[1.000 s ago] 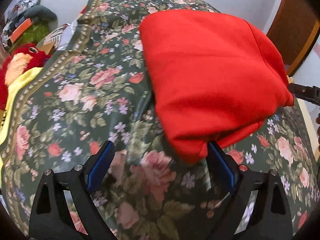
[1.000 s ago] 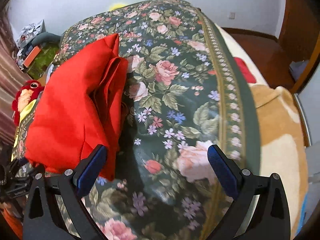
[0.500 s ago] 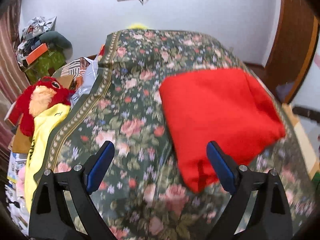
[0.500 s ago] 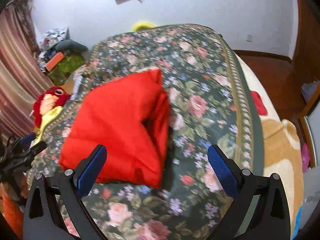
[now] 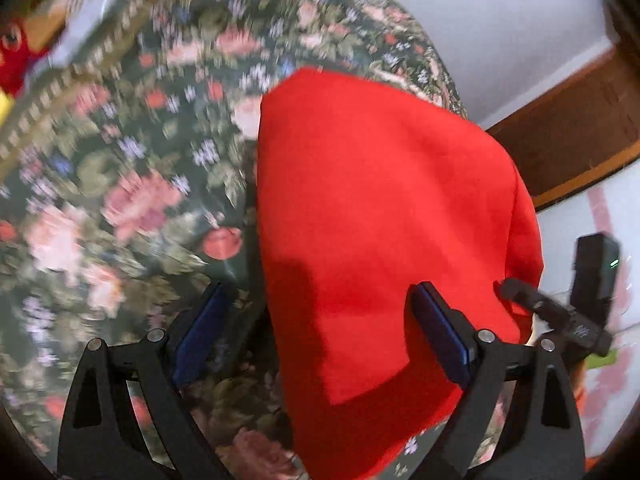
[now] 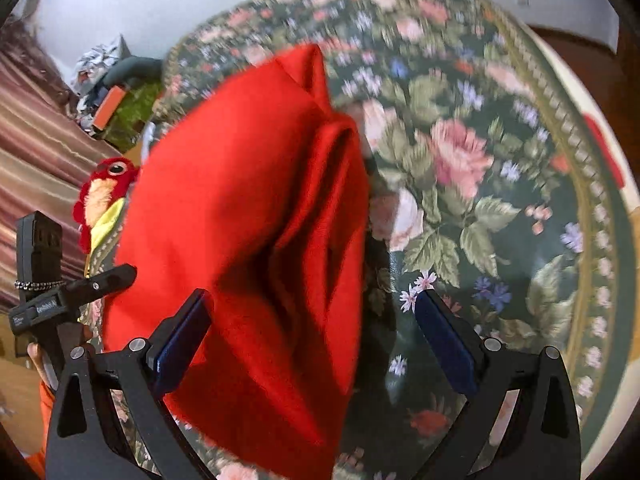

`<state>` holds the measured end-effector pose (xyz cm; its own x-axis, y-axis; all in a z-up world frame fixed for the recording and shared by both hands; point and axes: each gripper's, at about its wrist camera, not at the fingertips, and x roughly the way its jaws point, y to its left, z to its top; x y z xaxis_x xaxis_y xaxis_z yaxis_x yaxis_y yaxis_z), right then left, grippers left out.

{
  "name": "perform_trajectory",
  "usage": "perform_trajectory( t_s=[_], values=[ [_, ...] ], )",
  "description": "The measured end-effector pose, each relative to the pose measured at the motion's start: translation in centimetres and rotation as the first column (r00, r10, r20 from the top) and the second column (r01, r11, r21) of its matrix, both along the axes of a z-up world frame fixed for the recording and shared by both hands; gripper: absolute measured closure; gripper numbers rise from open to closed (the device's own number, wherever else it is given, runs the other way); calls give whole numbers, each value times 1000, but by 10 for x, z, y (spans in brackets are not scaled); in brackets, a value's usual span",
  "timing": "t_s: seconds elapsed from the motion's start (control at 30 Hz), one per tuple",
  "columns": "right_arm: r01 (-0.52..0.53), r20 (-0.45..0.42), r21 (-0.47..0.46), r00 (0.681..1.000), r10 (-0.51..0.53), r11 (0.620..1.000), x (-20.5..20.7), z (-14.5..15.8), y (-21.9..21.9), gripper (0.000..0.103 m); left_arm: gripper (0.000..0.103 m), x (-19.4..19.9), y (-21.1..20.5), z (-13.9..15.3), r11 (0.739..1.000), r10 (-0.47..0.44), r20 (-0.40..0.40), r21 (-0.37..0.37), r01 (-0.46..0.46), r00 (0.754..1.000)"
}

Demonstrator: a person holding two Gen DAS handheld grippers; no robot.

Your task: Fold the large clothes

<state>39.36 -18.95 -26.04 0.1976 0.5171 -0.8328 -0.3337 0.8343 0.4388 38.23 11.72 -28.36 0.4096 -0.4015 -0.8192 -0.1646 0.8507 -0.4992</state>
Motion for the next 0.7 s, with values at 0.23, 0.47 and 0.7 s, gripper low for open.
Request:
perform_trajectory(
  t_s=[0.23, 0.47, 0.7],
  values=[
    [-81, -14, 81, 996, 83, 993, 8, -6, 19, 1, 9, 19, -6, -17, 992, -39, -22, -117, 37, 999],
    [-40, -127, 209, 990, 68, 977, 17, -18, 21, 36, 18, 29, -2, -24, 981, -64, -34, -185, 57, 997],
    [-28, -182, 253, 980, 76, 967, 0, -7, 27, 75, 54, 14, -14, 5, 992, -109, 29, -56, 110, 994]
  ],
)
